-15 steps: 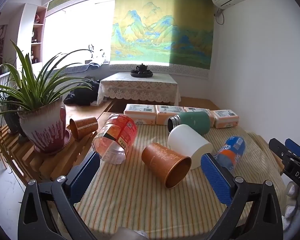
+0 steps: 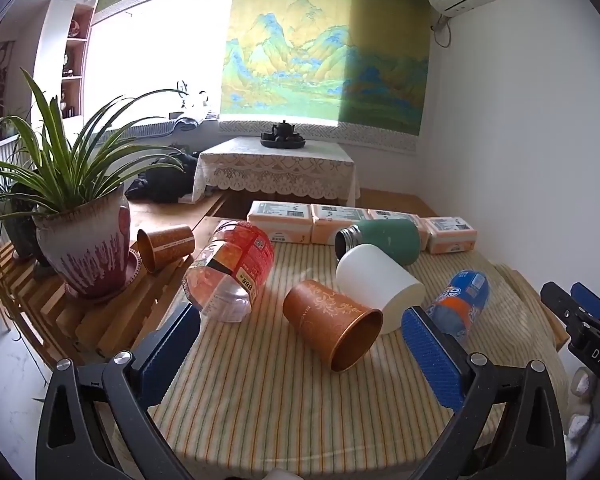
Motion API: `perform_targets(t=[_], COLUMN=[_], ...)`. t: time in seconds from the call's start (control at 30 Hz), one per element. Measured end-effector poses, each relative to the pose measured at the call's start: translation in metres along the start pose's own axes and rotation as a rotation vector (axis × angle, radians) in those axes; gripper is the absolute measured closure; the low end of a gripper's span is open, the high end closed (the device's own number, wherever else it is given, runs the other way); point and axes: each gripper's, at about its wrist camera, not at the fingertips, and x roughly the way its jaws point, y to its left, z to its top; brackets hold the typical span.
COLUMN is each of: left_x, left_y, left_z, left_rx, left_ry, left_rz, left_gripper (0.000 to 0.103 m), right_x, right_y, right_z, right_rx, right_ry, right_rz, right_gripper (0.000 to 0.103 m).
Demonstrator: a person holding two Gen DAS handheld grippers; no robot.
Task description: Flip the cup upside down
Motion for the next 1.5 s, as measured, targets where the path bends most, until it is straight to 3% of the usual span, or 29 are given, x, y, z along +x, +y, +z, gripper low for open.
perform_targets(t=[0.67,1.5], left_x=[-0.019,-0.035], left_y=[-0.002,-0.006], left_z=[0.002,0.000], left_rx=[0.009,0.030], left_ry=[-0.076,-0.108], left_rz=[0.018,0.007], left_gripper=[0.001,0.001], right_x=[-0.018,-0.038], right_y=[0.003,0.014], right_z=[0.005,0.007], right_rx=[0.015,-0.007], right_ry=[-0.041,-0.087], right_rz=[-0.024,-0.039], right_gripper=[0.023,0.023])
